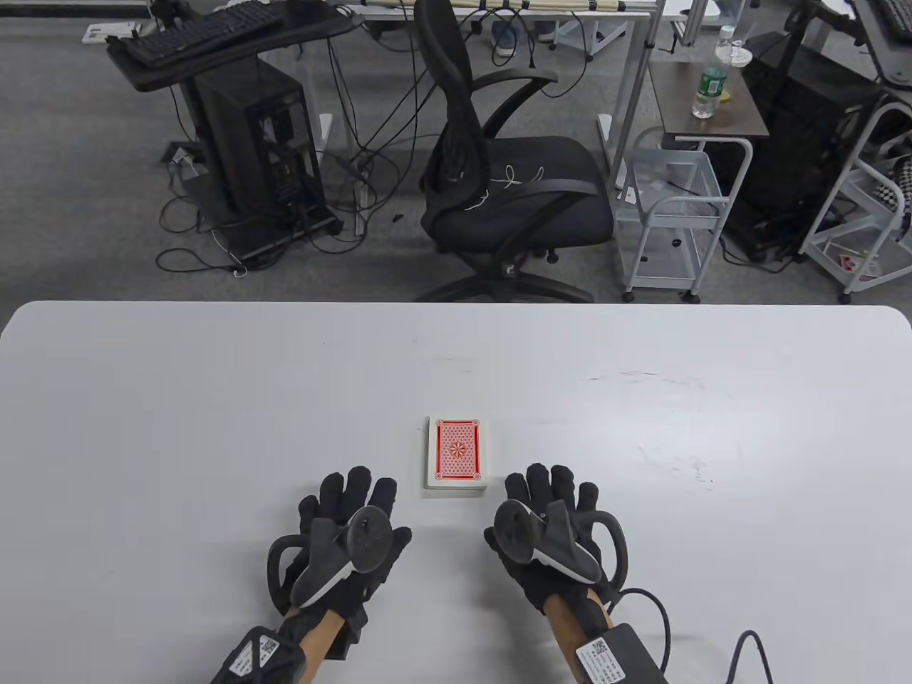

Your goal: Four-player card dealing with fan arrangement

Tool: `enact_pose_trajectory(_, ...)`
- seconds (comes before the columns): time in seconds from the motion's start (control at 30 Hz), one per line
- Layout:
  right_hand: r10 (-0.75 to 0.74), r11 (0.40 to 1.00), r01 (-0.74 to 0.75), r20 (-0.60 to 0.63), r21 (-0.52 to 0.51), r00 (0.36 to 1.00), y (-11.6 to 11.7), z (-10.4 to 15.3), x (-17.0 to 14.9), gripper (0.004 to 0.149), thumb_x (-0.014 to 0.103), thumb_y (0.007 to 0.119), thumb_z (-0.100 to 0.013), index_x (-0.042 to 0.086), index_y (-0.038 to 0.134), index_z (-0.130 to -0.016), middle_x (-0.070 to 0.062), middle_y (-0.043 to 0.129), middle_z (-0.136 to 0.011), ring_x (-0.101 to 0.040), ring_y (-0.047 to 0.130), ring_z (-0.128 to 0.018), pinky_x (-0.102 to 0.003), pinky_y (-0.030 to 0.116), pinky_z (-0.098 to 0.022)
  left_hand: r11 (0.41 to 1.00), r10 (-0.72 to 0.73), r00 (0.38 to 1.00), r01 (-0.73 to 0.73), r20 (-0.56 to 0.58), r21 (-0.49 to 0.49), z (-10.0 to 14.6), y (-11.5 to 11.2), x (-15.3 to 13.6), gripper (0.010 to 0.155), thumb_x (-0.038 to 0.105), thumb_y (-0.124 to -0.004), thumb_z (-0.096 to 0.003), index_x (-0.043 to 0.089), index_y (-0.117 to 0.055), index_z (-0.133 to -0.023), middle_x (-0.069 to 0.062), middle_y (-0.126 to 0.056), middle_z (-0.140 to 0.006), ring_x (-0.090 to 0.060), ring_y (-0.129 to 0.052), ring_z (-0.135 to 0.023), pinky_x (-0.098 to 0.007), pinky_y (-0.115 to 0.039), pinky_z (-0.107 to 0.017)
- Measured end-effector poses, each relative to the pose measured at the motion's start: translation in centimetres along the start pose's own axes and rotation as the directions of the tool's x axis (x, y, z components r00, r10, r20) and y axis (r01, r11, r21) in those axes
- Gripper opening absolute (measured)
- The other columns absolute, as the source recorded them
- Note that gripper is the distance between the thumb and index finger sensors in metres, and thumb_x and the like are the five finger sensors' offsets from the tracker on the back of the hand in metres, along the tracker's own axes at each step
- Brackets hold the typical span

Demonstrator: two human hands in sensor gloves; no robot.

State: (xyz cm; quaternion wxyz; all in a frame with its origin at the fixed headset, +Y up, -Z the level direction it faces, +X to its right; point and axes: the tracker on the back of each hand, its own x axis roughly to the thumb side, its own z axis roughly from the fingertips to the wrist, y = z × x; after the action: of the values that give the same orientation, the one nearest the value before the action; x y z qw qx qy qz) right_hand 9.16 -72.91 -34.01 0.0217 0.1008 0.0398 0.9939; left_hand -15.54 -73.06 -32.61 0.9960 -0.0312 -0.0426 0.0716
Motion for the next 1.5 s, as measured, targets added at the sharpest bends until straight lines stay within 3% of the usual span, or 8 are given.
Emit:
enact_pose_trajectory(0.27,-0.379,0.915,0.384,-0.058,0.126,0.923,-1.7,-5.1,-1.5,0.078,0.054,0.07,-0.057,0.009,0.039,-0.113,-0.026,0.035,-0.112,-0.061,0.042,-0.101,-0.074,0.039,-0.062,0.953,0.228,0.969,-0.243,-0.098,-0.182,-6.4,1.3,1.6,0.073,0.064,-0.065,-0.0506,0.037,-0.035,-0.112,-0.001,-0.041,-0.122,-0.043,-0.052,-0.111,-0.064,-0.05,-0.076)
enact_pose_trajectory(0.37,-0.561,0.803,0.572,-0.115,0.166,0.82,-1.4,-7.1,-2.2,0.078,0.054,0.068,-0.059,0.007,0.038,-0.113,-0.028,0.036,-0.111,-0.06,0.049,-0.099,-0.073,0.042,-0.062,0.912,0.297,0.939,-0.332,-0.171,-0.24,-8.9,1.2,2.0,0.074,0.063,-0.065,-0.0512,0.032,-0.036,-0.112,-0.005,-0.047,-0.119,-0.041,-0.064,-0.106,-0.058,-0.061,-0.073)
enact_pose_trajectory(0.53,-0.788,0.505,0.836,-0.28,0.217,0.548,0.5,-10.0,-3.1,0.081,0.054,0.064,-0.061,0.001,0.03,-0.112,-0.034,0.032,-0.108,-0.063,0.052,-0.095,-0.071,0.047,-0.061,0.779,0.417,0.82,-0.545,-0.392,-0.31,-12.2,-0.1,2.1,0.077,0.063,-0.064,-0.0538,0.022,-0.035,-0.112,-0.01,-0.054,-0.116,-0.04,-0.077,-0.098,-0.052,-0.073,-0.067)
enact_pose_trajectory(0.67,-0.77,0.46,0.859,-0.379,0.227,0.513,1.8,-11.1,-3.4,0.084,0.055,0.063,-0.062,-0.004,0.03,-0.111,-0.039,0.037,-0.104,-0.067,0.056,-0.09,-0.07,0.057,-0.058,0.676,0.412,0.75,-0.633,-0.518,-0.377,-13.6,-1.8,2.0,0.082,0.064,-0.063,-0.0555,0.014,-0.031,-0.112,-0.012,-0.058,-0.113,-0.037,-0.082,-0.093,-0.046,-0.081,-0.063)
enact_pose_trajectory(0.77,-0.787,0.408,0.891,-0.42,0.197,0.453,2.5,-11.4,-3.6,0.084,0.054,0.063,-0.063,-0.008,0.03,-0.11,-0.04,0.041,-0.102,-0.062,0.06,-0.088,-0.066,0.063,-0.057,0.691,0.426,0.714,-0.653,-0.555,-0.309,-14.0,-1.6,1.9,0.081,0.062,-0.064,-0.0562,0.01,-0.035,-0.111,-0.013,-0.065,-0.109,-0.038,-0.088,-0.088,-0.045,-0.085,-0.058)
enact_pose_trajectory(0.83,-0.8,0.356,0.916,-0.446,0.185,0.401,3.0,-11.5,-3.6,0.083,0.053,0.064,-0.063,-0.009,0.032,-0.109,-0.039,0.047,-0.101,-0.058,0.065,-0.086,-0.065,0.065,-0.056,0.63,0.446,0.673,-0.704,-0.59,-0.327,-14.2,-1.8,1.6,0.081,0.063,-0.063,-0.0577,0.009,-0.034,-0.111,-0.011,-0.066,-0.109,-0.036,-0.088,-0.088,-0.044,-0.086,-0.058)
enact_pose_trajectory(1.3,-0.77,0.413,0.891,-0.45,0.19,0.453,2.5,-11.6,-2.9,0.081,0.052,0.064,-0.064,-0.01,0.035,-0.108,-0.038,0.05,-0.1,-0.058,0.065,-0.085,-0.064,0.066,-0.056,0.606,0.442,0.613,-0.742,-0.654,-0.286,-15.2,-3.2,0.5,0.076,0.062,-0.068,-0.0575,0.011,-0.045,-0.109,0.001,-0.073,-0.095,-0.029,-0.089,-0.074,-0.056,-0.075,-0.061)
enact_pose_trajectory(1.5,-0.759,0.416,0.885,-0.456,0.21,0.465,2.4,-11.6,-3.0,0.081,0.052,0.064,-0.064,-0.008,0.035,-0.109,-0.037,0.05,-0.101,-0.056,0.066,-0.087,-0.064,0.065,-0.057,0.442,0.498,0.544,-0.829,-0.675,-0.342,-15.3,-4.9,1.2,0.064,0.062,-0.068,-0.058,0.018,-0.058,-0.103,0.008,-0.071,-0.086,-0.023,-0.084,-0.069,-0.052,-0.071,-0.059)
